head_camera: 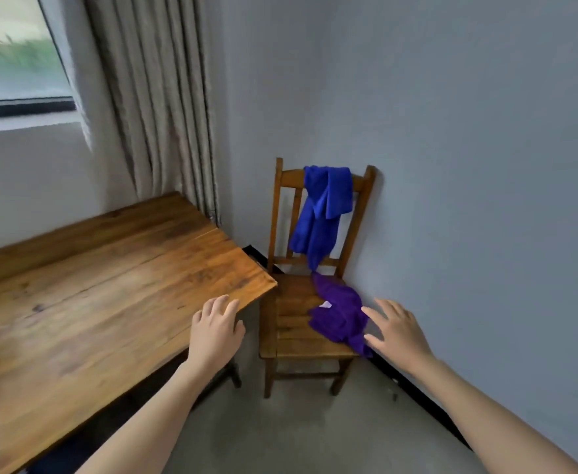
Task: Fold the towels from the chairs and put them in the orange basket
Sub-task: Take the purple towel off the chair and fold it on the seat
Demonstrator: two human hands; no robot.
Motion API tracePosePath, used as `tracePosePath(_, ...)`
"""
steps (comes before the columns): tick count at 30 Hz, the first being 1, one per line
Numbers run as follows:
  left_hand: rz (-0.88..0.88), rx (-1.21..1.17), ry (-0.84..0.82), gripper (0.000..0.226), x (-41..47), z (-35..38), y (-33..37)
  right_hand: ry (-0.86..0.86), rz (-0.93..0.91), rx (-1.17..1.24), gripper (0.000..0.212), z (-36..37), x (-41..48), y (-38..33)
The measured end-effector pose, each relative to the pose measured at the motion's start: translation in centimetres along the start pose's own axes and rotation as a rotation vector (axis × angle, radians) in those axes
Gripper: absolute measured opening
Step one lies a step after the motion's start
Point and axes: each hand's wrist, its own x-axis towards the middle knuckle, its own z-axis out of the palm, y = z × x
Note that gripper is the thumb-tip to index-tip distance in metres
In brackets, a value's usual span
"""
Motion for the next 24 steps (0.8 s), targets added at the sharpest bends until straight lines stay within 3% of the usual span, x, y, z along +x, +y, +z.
tracePosePath(8, 0.054, -0.080, -0.200, 0.046, 2.5, 5.4, 1.5, -0.221, 0.157, -0.004, 0.070, 1.7, -4.1, 0.9)
tracePosePath(17, 0.179, -0.096, -0.253, 0.045, 6.2, 9.6, 13.3, -0.226, 0.223, -0.008, 0.065, 1.6, -4.7, 10.2)
tracePosePath(24, 0.043, -0.140, -0.253, 0.045, 9.9, 14.8, 24.5, -0.234, 0.216, 0.088, 0.054, 2.9, -3.6, 21.2)
